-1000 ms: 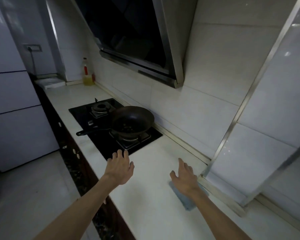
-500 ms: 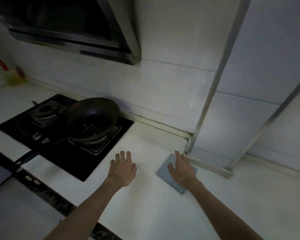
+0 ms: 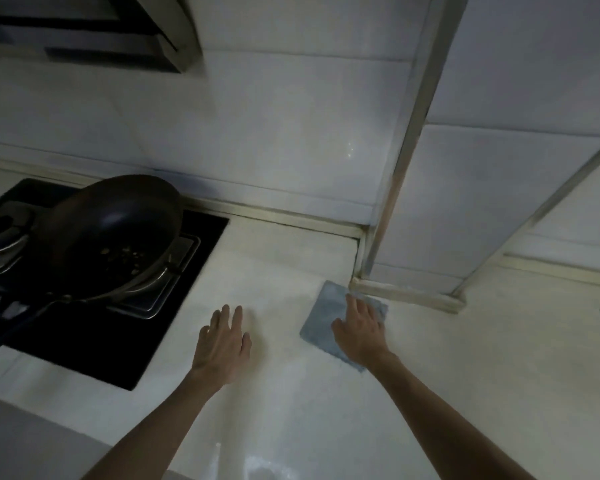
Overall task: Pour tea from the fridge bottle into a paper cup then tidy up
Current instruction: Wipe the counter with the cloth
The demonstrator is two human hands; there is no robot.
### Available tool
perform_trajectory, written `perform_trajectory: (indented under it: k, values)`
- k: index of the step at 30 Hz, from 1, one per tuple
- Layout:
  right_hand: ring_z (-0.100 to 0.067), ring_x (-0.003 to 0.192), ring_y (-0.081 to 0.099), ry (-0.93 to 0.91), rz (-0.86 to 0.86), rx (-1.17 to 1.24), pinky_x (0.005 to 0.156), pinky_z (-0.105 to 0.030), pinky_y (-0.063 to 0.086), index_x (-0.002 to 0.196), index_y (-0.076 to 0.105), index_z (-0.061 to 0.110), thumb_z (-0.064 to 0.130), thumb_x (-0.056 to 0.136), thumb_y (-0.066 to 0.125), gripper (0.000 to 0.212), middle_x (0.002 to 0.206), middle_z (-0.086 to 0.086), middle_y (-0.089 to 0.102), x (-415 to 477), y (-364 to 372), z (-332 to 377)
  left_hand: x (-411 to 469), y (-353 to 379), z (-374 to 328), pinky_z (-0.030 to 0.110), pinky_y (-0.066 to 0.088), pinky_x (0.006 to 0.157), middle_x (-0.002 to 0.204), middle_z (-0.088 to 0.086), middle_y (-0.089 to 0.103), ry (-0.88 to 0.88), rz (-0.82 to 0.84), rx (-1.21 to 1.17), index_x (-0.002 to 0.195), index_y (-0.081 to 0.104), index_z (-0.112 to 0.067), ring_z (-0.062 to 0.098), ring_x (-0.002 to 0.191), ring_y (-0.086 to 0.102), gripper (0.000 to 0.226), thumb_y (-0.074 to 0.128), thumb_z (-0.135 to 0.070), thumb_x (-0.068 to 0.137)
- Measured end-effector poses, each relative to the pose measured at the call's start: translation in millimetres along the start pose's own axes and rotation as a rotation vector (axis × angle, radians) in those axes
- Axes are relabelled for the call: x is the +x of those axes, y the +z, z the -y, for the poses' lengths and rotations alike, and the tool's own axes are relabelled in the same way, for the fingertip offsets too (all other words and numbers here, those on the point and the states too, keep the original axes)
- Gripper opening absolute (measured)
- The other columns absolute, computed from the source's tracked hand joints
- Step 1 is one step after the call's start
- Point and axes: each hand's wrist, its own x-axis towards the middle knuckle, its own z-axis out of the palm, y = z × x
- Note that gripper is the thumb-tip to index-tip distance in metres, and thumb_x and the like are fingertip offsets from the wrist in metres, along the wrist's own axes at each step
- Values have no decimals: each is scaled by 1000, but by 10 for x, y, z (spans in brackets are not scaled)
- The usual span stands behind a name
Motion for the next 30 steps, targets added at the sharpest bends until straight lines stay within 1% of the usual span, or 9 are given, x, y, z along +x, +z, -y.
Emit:
perform_trajectory:
  k: [5,7,9,10,14,16,19,26,30]
  values:
    - [-30,139,26,46,-57,-40,110,-49,31,147,24,12,33,95,45,60,150,-11,28,61,181,-21,67,257,298,45,26,117,162,15,12,32,9,-27,155,12,-14,31,149,13,65,36,-34,99]
    - [-32,140,25,90,-87,-75,110,-51,31,147,24,12,43,91,37,66,151,-13,26,72,245,2,112,318,404,48,26,116,161,16,15,54,-24,-33,154,17,-11,33,149,15,63,32,-36,98]
    - [-33,143,19,125,-110,-85,112,-54,28,149,22,12,52,84,24,76,155,-13,21,83,339,11,163,372,502,50,26,114,159,17,21,77,-48,-45,153,24,-9,35,147,21,66,23,-39,94]
    - [-33,145,16,137,-126,-83,113,-55,26,151,20,13,51,85,23,77,157,-13,18,99,388,7,199,407,552,50,25,115,159,18,21,93,-53,-49,152,26,-8,35,147,21,68,20,-40,92]
    - [-33,149,2,175,-169,-111,118,-54,15,155,9,16,40,98,39,69,163,-12,2,164,553,-26,281,607,724,51,19,118,160,19,13,136,-61,-55,152,22,-4,33,148,15,70,19,-40,93]
    - [-33,150,-4,184,-169,-132,119,-56,9,156,4,18,45,97,33,71,163,-12,-5,184,627,-36,303,690,785,51,15,119,160,18,10,159,-79,-56,153,19,-5,32,149,12,69,18,-40,93]
    - [-34,149,-9,202,-173,-163,119,-57,-1,155,-2,20,55,87,20,80,163,-12,-10,179,716,14,313,743,819,50,12,119,161,18,7,178,-88,-49,154,14,-6,32,149,8,69,17,-41,94]
    - [-31,149,-17,151,-198,-194,120,-55,-7,156,-4,18,53,92,13,75,162,-13,-15,284,877,15,345,805,841,53,14,119,161,18,6,192,-97,-48,154,13,-7,32,150,6,69,18,-40,94]
    - [-31,144,-30,142,-173,-187,114,-58,-18,153,-17,29,62,91,8,75,158,-9,-31,341,958,5,343,829,843,53,12,120,162,16,3,199,-107,-44,155,11,-8,30,150,3,69,18,-41,94]
